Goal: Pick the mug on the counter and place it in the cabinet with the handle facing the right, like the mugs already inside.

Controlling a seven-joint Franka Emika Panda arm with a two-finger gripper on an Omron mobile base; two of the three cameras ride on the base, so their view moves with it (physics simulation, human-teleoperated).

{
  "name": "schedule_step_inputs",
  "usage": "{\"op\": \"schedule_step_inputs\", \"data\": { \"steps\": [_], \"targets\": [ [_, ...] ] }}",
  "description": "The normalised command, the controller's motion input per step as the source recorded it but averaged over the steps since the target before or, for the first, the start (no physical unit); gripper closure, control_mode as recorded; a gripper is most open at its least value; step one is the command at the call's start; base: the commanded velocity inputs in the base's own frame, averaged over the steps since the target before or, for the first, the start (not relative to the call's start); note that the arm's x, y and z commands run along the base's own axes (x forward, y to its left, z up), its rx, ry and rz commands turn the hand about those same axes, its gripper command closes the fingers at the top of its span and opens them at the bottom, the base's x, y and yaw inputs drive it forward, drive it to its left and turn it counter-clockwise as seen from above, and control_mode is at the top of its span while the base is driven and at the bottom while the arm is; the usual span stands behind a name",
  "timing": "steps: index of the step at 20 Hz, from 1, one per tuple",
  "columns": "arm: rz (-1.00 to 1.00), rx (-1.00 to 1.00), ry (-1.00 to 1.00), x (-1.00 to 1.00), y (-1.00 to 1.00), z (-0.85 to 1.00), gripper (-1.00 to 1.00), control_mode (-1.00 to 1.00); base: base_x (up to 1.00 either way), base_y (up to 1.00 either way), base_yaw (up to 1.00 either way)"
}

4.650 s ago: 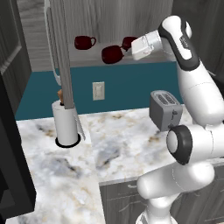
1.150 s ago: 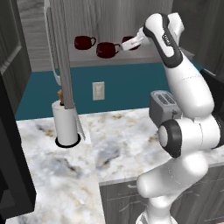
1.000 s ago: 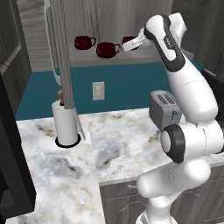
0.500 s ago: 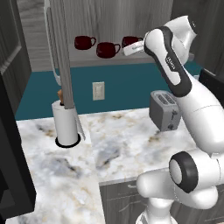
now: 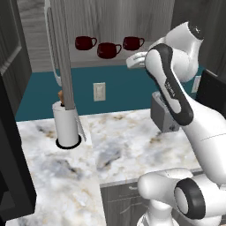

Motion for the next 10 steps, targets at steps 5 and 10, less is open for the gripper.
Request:
{"op": "schedule_step_inputs", "data": {
  "steps": [5, 10],
  "targets": [
    [-0.20, -0.14, 0.32, -0.36, -0.03, -0.67, -1.00, -1.00, 0.00, 0.00, 0.00],
    [-0.17, -0.16, 0.33, -0.38, 0.00, -0.82, -1.00, -1.00, 0.00, 0.00, 0.00]
  ]
}}
